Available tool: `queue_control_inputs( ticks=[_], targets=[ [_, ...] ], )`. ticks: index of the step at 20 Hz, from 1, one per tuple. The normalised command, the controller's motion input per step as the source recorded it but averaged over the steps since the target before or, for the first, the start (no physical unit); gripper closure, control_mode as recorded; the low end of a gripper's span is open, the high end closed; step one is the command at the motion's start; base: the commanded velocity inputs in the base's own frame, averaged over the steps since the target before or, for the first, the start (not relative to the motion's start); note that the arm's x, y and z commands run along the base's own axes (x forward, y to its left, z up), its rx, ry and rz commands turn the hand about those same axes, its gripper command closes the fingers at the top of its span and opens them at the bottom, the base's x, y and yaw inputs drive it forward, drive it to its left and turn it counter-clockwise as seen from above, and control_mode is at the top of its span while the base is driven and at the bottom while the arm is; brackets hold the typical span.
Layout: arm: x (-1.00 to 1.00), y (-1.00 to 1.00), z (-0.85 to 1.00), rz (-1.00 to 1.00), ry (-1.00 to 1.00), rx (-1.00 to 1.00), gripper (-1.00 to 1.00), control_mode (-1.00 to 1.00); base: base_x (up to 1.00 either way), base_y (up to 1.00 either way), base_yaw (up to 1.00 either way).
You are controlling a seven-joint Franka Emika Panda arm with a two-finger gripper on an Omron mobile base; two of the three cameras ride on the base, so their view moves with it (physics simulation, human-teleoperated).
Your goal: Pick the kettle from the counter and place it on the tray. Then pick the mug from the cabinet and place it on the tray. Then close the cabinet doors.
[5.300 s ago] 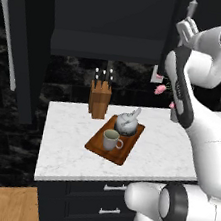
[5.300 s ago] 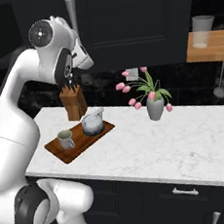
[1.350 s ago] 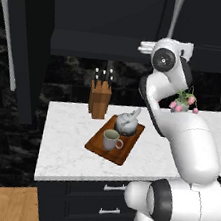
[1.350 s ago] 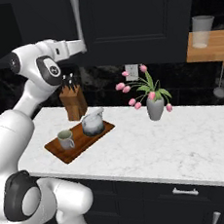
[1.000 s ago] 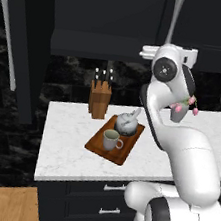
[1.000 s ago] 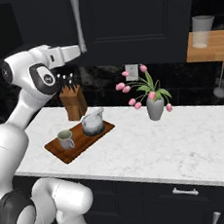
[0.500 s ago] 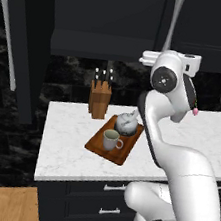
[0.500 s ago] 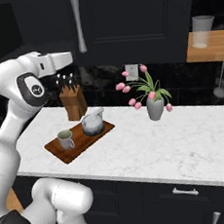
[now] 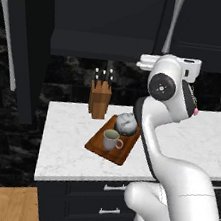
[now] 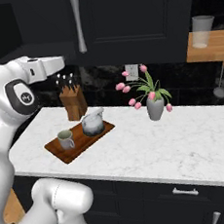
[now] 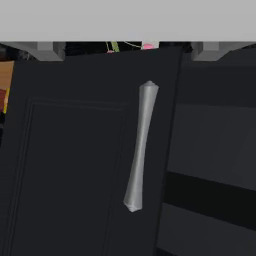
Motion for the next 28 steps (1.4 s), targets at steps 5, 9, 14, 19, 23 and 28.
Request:
queue_control_inputs(
  ticks=[5, 9, 14, 19, 23, 28],
  targets=[
    [-0.28, 0.17, 0.0, 0.0, 0.0, 0.01, -1.0, -1.0, 0.0, 0.0, 0.0],
    [-0.2, 0.21, 0.0, 0.0, 0.0, 0.02, -1.0, -1.0, 0.0, 0.0, 0.0],
    [-0.22, 0.32, 0.0, 0.04, 0.02, 0.08, -1.0, -1.0, 0.0, 0.0, 0.0],
    [-0.37, 0.11, 0.06, 0.09, 0.06, 0.31, -1.0, -1.0, 0.0, 0.0, 0.0],
    [-0.29, 0.17, 0.09, 0.08, 0.24, 0.45, -1.0, -1.0, 0.0, 0.0, 0.0],
    [-0.23, 0.33, 0.01, 0.11, 0.3, 0.52, -1.0, -1.0, 0.0, 0.0, 0.0]
  ],
)
